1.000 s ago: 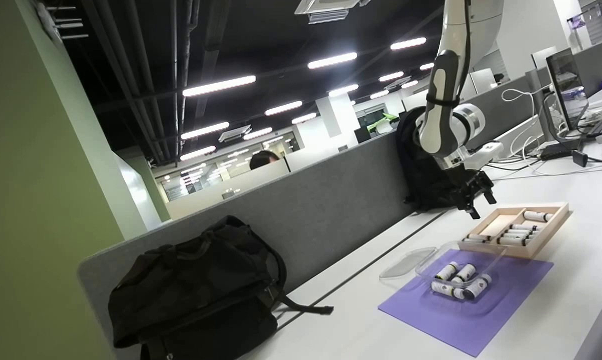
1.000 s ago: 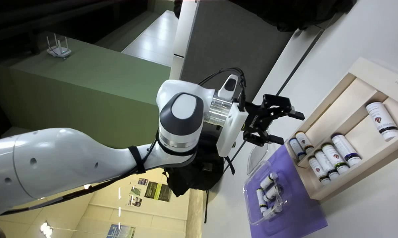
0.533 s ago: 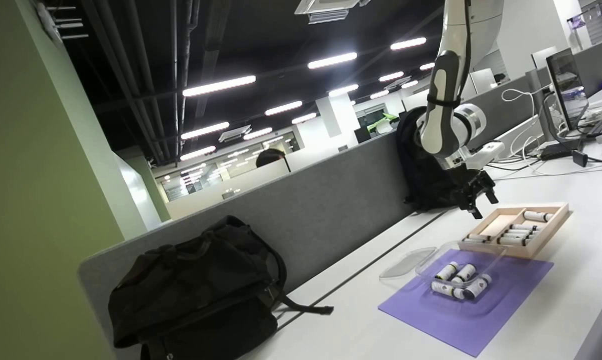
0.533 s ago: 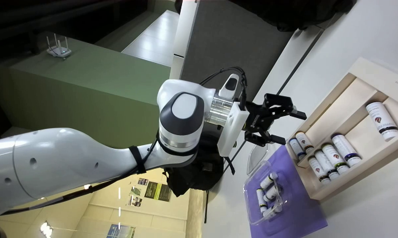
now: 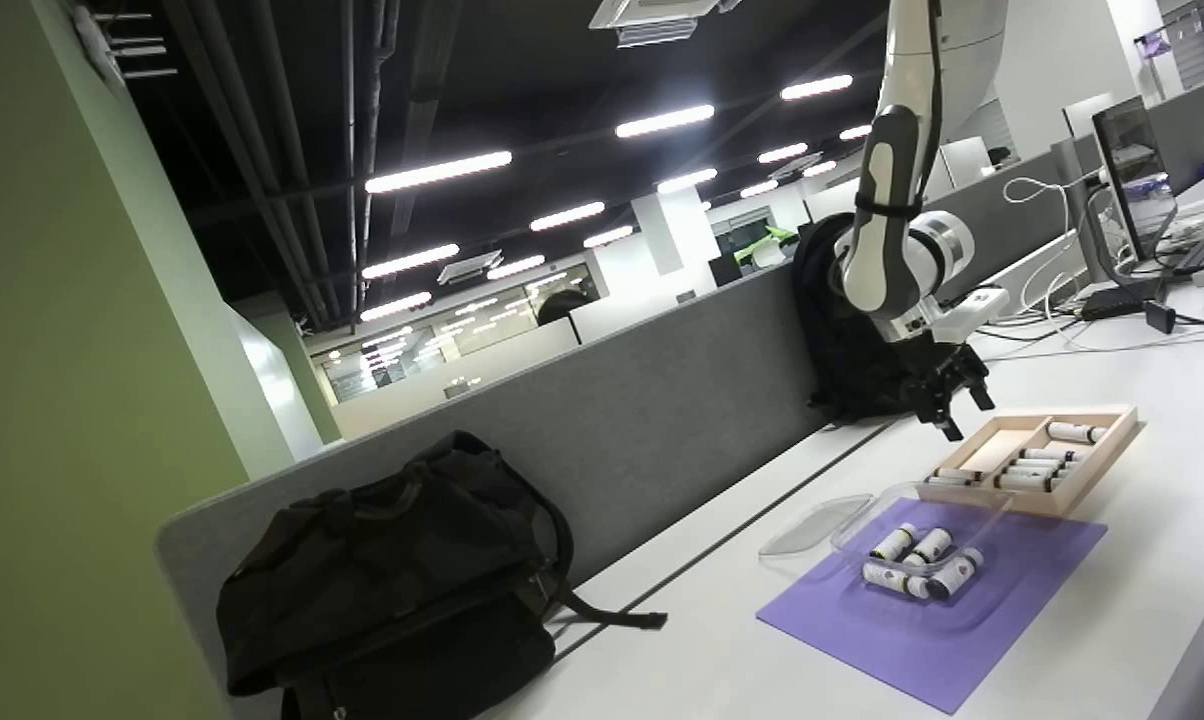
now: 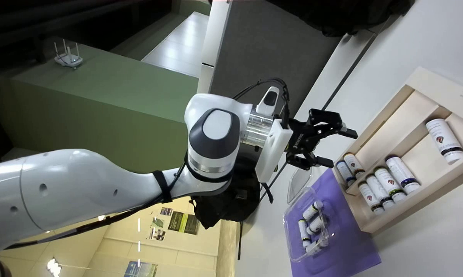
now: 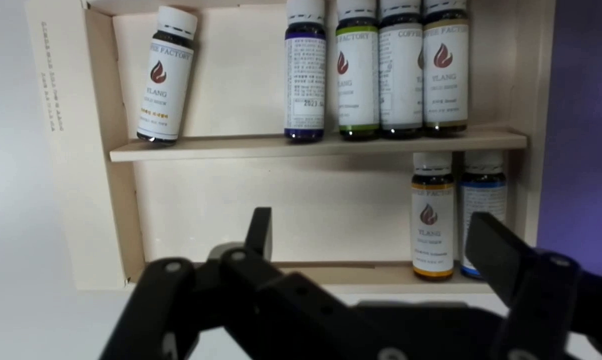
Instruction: Take one bottle from the tray, put it in the container, close the lid, then open it
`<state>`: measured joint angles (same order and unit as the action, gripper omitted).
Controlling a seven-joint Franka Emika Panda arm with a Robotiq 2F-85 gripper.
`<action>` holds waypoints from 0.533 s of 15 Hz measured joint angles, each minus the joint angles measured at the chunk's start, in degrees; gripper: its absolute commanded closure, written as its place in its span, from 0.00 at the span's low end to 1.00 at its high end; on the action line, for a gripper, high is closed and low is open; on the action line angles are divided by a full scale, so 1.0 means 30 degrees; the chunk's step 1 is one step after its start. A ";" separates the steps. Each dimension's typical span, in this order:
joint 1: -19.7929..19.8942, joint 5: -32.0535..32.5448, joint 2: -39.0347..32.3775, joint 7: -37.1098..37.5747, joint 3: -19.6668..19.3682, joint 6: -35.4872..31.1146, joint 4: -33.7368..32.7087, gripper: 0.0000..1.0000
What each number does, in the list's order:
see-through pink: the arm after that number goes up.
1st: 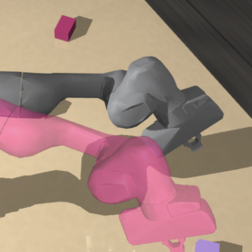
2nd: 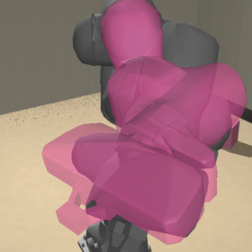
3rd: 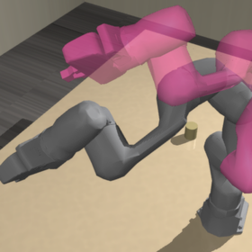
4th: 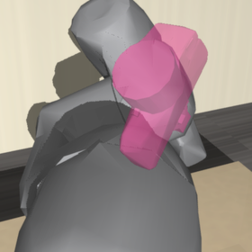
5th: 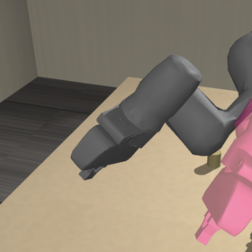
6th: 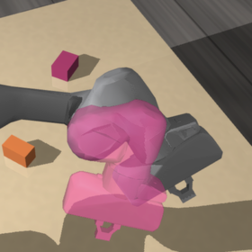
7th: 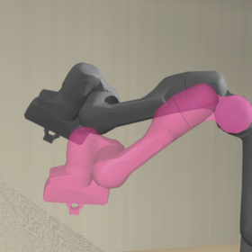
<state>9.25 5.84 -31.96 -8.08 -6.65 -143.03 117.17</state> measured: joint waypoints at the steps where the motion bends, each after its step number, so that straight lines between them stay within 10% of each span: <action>1: 0.0002 0.0000 -0.0193 -0.0013 0.0000 -0.0393 0.0001 0.00; 8: 0.0072 -0.0022 -0.1873 -0.0390 0.0078 -0.3202 0.0020 0.00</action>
<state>9.46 5.77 -37.58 -9.25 -6.41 -152.63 117.23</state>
